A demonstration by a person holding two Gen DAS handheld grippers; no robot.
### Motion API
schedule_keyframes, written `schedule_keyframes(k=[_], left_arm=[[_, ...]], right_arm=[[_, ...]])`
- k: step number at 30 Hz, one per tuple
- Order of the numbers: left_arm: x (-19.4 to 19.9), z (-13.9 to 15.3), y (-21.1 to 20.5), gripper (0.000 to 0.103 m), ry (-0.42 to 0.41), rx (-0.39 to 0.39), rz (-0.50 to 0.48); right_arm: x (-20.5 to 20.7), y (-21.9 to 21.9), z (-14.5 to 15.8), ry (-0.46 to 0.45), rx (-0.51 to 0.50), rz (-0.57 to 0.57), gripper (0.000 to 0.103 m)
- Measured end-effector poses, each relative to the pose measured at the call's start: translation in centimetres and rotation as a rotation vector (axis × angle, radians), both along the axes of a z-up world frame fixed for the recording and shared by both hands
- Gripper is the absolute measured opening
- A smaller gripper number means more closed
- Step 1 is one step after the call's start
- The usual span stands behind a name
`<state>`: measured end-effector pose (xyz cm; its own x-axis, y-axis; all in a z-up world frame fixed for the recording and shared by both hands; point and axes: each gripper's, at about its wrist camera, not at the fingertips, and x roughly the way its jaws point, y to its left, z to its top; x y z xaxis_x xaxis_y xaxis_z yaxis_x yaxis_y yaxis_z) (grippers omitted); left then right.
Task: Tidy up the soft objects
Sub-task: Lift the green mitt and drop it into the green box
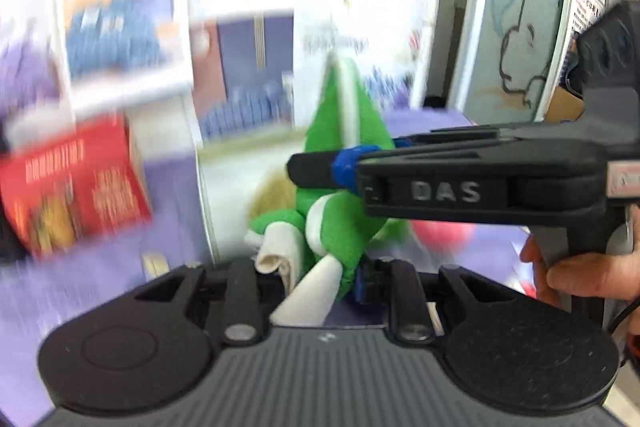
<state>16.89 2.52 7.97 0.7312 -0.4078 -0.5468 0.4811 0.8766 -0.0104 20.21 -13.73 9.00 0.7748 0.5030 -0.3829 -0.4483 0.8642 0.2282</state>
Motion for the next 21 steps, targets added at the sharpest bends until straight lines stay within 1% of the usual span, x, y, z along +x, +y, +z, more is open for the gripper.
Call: schedule_keyframes(k=[2,5,6,7,8,9,10,11,12,13,14,16,18,19,21], left_arm=[[3.7,1.5,-0.8,0.024,-0.031,0.045,0.008],[9.7,2.5,-1.7,0.025,-0.012,0.089,0.004],[11.5,2.3,-2.0,0.025,-0.003,0.105,-0.005],[13.2,2.2,-2.3,0.025,0.006,0.123,0.007],[14.7,1.8,-2.6,0.026,0.012,0.142,0.010],[15.9,1.4,-2.9,0.027,0.020,0.160,-0.001],[17.2,0.6,-3.3,0.032,0.039,0.177,-0.003],[18.3,-0.2,-3.5,0.045,0.060,0.198,0.003],[19.0,-1.0,-3.6,0.053,0.075,0.219,0.007],[19.4,-1.6,-3.6,0.074,0.075,0.241,0.026],[19.4,-2.2,-3.7,0.078,0.057,0.262,0.056],[19.4,-2.7,-3.5,0.079,0.045,0.273,0.093],[19.5,-2.6,-3.0,0.091,0.064,0.237,0.122],[19.5,-2.4,-2.8,0.102,0.076,0.215,0.133],[19.4,-1.7,-2.4,0.102,0.072,0.182,0.146]], right_arm=[[3.3,0.0,1.5,-0.001,0.010,-0.016,0.019],[8.9,-0.1,2.3,0.055,0.040,-0.055,0.019],[10.7,-0.5,2.1,0.086,0.049,-0.069,0.019],[12.2,-0.8,1.7,0.110,0.057,-0.092,0.019],[13.5,-1.2,1.1,0.136,0.076,-0.114,0.020],[14.8,-1.8,0.3,0.180,0.106,-0.140,0.021],[15.8,-2.3,-0.7,0.224,0.132,-0.164,0.023],[16.5,-3.0,-1.7,0.277,0.168,-0.190,0.023],[16.9,-3.5,-2.6,0.330,0.191,-0.209,0.023],[17.0,-4.0,-3.3,0.366,0.202,-0.222,0.024],[16.8,-4.5,-3.9,0.387,0.209,-0.237,0.024],[16.3,-5.7,-4.5,0.424,0.227,-0.275,0.025],[15.8,-6.9,-4.6,0.429,0.263,-0.284,0.027],[15.6,-7.3,-4.3,0.420,0.266,-0.306,0.027],[15.2,-7.8,-4.0,0.425,0.258,-0.325,0.029]])
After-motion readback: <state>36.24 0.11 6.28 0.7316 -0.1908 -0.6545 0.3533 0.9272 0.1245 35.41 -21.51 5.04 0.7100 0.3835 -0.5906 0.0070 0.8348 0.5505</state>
